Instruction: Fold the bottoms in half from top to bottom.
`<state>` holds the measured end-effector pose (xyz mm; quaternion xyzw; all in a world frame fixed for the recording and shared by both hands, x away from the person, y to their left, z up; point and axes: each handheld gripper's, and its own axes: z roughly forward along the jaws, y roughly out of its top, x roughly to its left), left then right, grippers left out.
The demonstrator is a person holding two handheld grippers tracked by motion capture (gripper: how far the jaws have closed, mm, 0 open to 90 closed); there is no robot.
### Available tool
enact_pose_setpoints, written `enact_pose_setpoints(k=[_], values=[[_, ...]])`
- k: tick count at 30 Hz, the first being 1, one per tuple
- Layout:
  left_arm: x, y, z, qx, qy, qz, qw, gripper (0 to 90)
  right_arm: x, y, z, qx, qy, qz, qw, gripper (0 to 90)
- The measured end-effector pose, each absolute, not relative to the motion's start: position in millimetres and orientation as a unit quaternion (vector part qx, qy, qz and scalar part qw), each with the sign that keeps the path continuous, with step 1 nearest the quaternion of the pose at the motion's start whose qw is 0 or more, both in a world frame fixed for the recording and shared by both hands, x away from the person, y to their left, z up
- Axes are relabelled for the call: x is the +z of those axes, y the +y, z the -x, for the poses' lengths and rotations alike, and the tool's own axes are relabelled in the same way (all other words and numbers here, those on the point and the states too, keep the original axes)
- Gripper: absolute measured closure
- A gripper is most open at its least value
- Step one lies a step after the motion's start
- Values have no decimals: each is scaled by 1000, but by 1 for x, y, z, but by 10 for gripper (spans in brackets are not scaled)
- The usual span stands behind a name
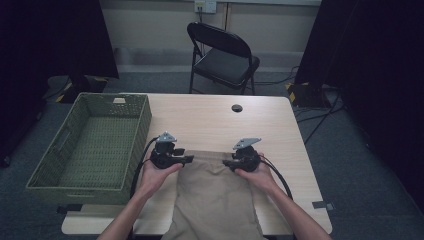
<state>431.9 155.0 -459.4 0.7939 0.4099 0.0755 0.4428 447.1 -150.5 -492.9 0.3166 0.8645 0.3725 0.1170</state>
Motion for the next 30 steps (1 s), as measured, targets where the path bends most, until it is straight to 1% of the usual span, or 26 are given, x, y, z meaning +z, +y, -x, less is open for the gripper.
enact_pose_setpoints(k=[1, 2, 3, 5, 7, 9, 13, 14, 17, 19, 20, 22, 25, 30], values=[[-464, 154, -434, 71, 414, -796, 436, 452, -493, -150, -445, 374, 864, -315, 118, 562], [-469, 153, -437, 53, 417, -802, 426, 449, -493, -149, -444, 374, 864, -313, 120, 560], [-474, 152, -437, 60, 418, -806, 415, 446, -493, -148, -443, 373, 865, -313, 120, 558], [-478, 153, -436, 58, 420, -804, 416, 435, -492, -148, -442, 372, 865, -312, 125, 550], [-479, 156, -437, 39, 428, -803, 413, 426, -492, -149, -442, 373, 863, -318, 119, 489], [-480, 156, -434, 48, 419, -812, 404, 425, -489, -150, -440, 368, 863, -324, 122, 390], [-485, 154, -432, 62, 416, -818, 393, 427, -483, -150, -436, 375, 855, -332, 133, 341], [-486, 153, -432, 64, 416, -819, 390, 427, -485, -150, -438, 371, 856, -337, 126, 337], [-487, 152, -431, 64, 413, -824, 383, 426, -495, -149, -441, 364, 858, -343, 116, 337], [-489, 154, -431, 59, 416, -820, 389, 426, -495, -148, -439, 363, 860, -338, 124, 353], [-489, 154, -430, 53, 421, -816, 393, 425, -495, -147, -439, 363, 861, -335, 124, 365], [-488, 157, -431, 48, 421, -813, 399, 424, -497, -148, -438, 366, 862, -332, 112, 416], [-485, 160, -429, 43, 419, -812, 405, 414, -497, -147, -438, 368, 865, -323, 112, 449], [-484, 163, -424, 43, 415, -813, 406, 413, -497, -145, -436, 365, 866, -319, 120, 479]])
